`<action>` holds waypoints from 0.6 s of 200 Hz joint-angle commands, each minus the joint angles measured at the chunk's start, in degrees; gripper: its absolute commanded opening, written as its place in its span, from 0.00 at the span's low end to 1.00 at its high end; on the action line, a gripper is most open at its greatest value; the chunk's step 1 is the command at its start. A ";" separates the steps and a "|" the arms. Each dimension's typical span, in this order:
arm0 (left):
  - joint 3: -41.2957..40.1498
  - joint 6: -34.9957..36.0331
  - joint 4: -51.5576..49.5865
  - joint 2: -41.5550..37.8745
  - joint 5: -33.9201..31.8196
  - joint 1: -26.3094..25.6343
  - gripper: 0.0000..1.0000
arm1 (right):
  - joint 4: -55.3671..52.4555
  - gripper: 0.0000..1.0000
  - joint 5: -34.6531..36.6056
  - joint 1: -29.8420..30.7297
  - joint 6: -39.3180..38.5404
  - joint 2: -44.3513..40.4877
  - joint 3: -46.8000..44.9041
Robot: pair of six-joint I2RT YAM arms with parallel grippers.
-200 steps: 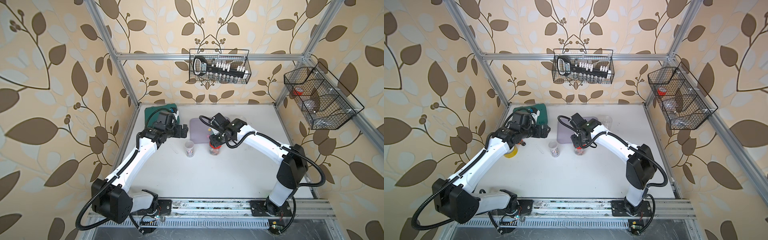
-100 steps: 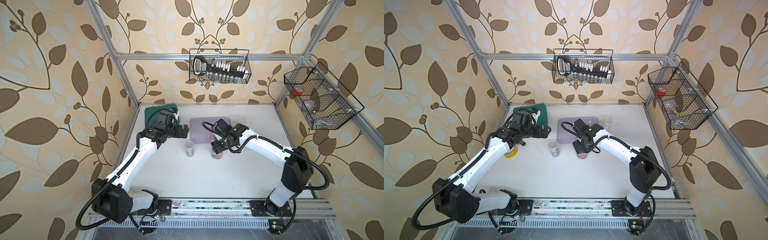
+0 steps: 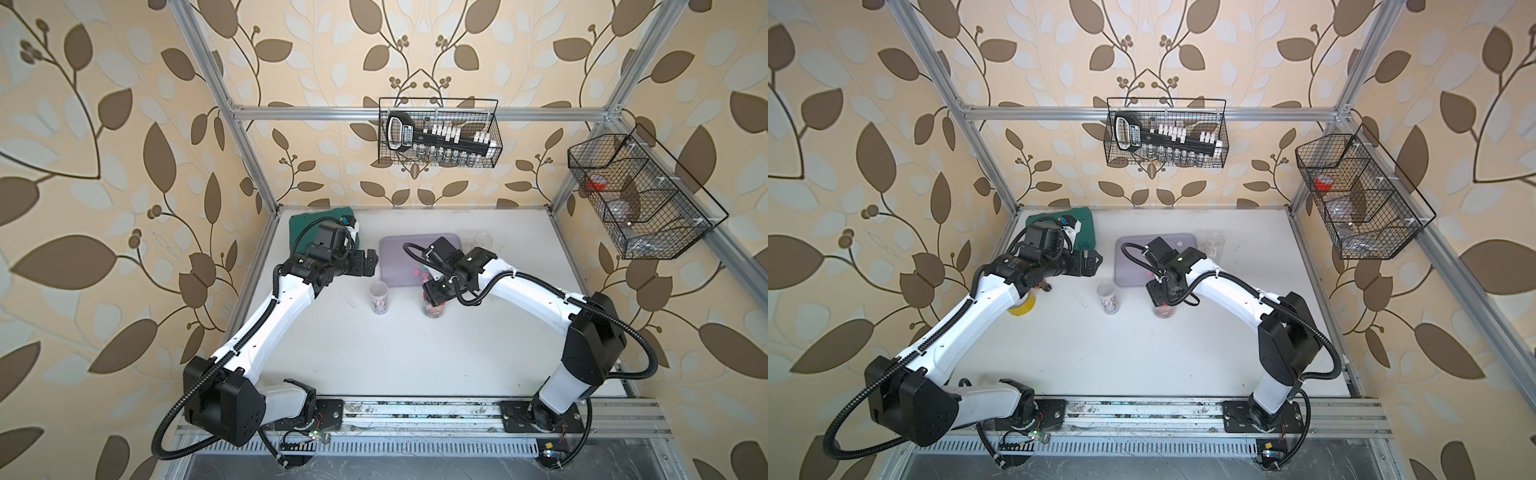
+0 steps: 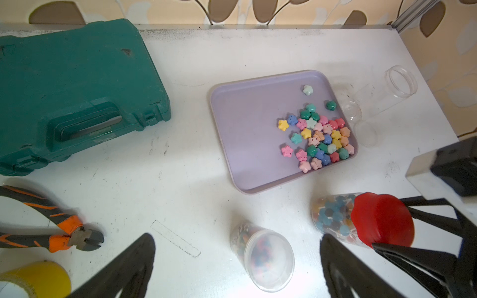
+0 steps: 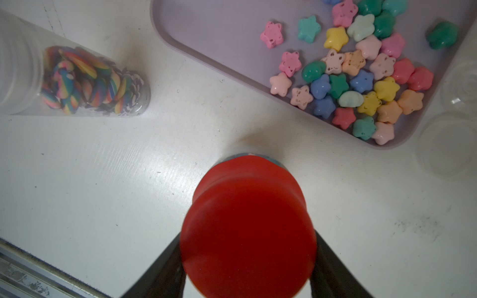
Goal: Pour the candies out of the jar
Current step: Pick up the jar from the center of the board.
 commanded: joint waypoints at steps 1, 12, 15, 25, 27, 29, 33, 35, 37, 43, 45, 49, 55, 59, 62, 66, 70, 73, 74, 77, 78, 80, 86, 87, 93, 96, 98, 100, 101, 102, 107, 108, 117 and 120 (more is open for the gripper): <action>0.80 0.85 0.28 0.02 1.14 0.01 0.99 | 0.30 0.57 -1.72 0.05 -0.12 1.56 1.76; 0.88 0.85 0.28 0.09 1.26 -0.01 0.99 | 0.30 0.54 -1.80 0.02 -0.22 1.65 1.99; 0.85 0.85 0.24 0.11 1.23 0.02 0.99 | 0.32 0.53 -1.77 0.05 -0.26 1.65 2.04; 0.89 0.84 0.27 0.11 1.26 -0.02 0.99 | 0.31 0.48 -1.81 0.06 -0.37 1.55 2.20; 0.91 0.85 0.29 0.11 1.25 -0.01 0.99 | 0.32 0.48 -1.88 0.07 -0.42 1.49 2.27; 0.94 0.85 0.27 0.11 1.33 0.02 0.99 | 0.30 0.47 -1.89 0.03 -0.37 1.41 2.28; 0.89 0.85 0.29 0.16 1.32 -0.02 0.99 | 0.30 0.46 -1.84 0.05 -0.39 1.40 2.49; 0.89 0.85 0.29 0.19 1.35 0.01 0.99 | 0.30 0.46 -1.82 0.06 -0.47 1.28 2.56; 0.89 0.92 0.25 0.20 1.40 0.02 0.99 | 0.23 0.46 -1.86 0.05 -0.47 1.16 2.60; 0.90 1.04 0.29 0.20 1.53 0.05 0.99 | 0.08 0.45 -1.81 -0.03 -0.52 0.99 2.93; 0.89 1.03 0.29 0.24 1.60 0.03 0.99 | 0.05 0.44 -1.81 -0.07 -0.52 0.82 3.02; 0.89 1.18 0.27 0.27 1.77 -0.05 0.99 | -0.09 0.43 -1.74 -0.09 -0.61 0.63 3.25; 0.90 1.39 0.22 0.29 2.24 0.01 0.99 | -0.34 0.42 -1.72 -0.17 -0.78 0.35 3.67; 0.89 1.54 0.36 0.22 2.56 0.02 0.99 | -0.55 0.42 -1.77 -0.26 -0.94 0.13 3.97; 0.93 1.63 0.33 0.20 2.98 0.01 0.99 | -0.72 0.41 -1.85 -0.32 -1.05 -0.05 4.13; 0.81 1.90 0.39 0.20 3.73 0.01 0.99 | -0.96 0.41 -2.08 -0.48 -1.20 -0.25 4.56; 0.80 2.23 0.55 0.12 4.48 0.03 0.99 | -1.17 0.40 -2.39 -0.54 -1.34 -0.49 4.88; 0.80 2.46 0.67 0.03 5.17 0.01 0.99 | -1.36 0.40 -2.69 -0.54 -1.50 -0.73 5.16; 0.80 2.58 0.70 -0.02 5.37 0.02 0.99 | -1.41 0.40 -2.82 -0.54 -1.54 -0.77 5.20; 0.73 2.85 0.77 -0.10 6.18 0.03 0.99 | -1.58 0.39 -3.20 -0.52 -1.73 -0.99 5.43; 0.72 2.95 0.79 -0.13 6.45 0.03 0.99 | -1.65 0.39 -3.39 -0.53 -1.74 -1.04 5.56; 0.67 3.24 0.79 -0.21 7.03 0.03 0.99 | -1.75 0.39 -3.68 -0.54 -1.82 -1.22 5.65; 0.44 3.98 1.12 -0.54 8.88 -0.06 0.99 | -1.96 0.39 -4.68 -2.09 -2.16 -1.69 6.14; 0.40 4.13 1.23 -0.57 9.21 -0.02 0.99 | -2.06 0.39 -4.87 -2.24 -2.18 -1.78 6.27; 0.01 5.07 1.90 -0.88 11.62 -0.03 0.99 | -2.39 0.38 -6.11 -2.91 -2.57 -2.32 6.74; -0.26 5.91 2.32 -1.00 13.07 0.01 0.99 | -2.55 0.38 -6.75 -3.27 -2.76 -2.57 7.01; -0.37 6.29 2.58 -1.13 13.89 0.02 0.99 | -2.70 0.38 -7.18 -3.47 -2.86 -2.79 7.18; -0.46 6.60 2.75 -1.23 14.89 -0.02 0.99 | -2.85 0.38 -7.72 -3.76 -3.00 -2.93 7.36; -0.49 6.76 2.84 -1.31 15.29 0.00 0.99 | -2.90 0.38 -7.72 -3.91 -3.08 -3.02 7.49; -0.50 6.92 2.88 -1.35 15.71 0.01 0.99 | -2.97 0.38 -8.21 -4.03 -3.12 -3.10 7.60; -0.48 7.39 2.98 -1.60 17.59 0.01 0.99 | -3.39 0.37 -9.25 -4.75 -3.44 -3.49 8.19; -0.45 7.55 3.00 -1.67 18.13 0.02 0.99 | -3.48 0.37 -9.44 -4.93 -3.52 -3.60 8.25; -0.34 8.99 2.76 -2.39 22.65 0.03 0.99 | -4.22 0.37 -11.62 -6.38 -4.15 -4.40 9.26; -0.47 9.44 2.86 -2.82 24.09 0.03 0.99 | -4.45 0.37 -12.26 -6.87 -4.33 -4.68 9.63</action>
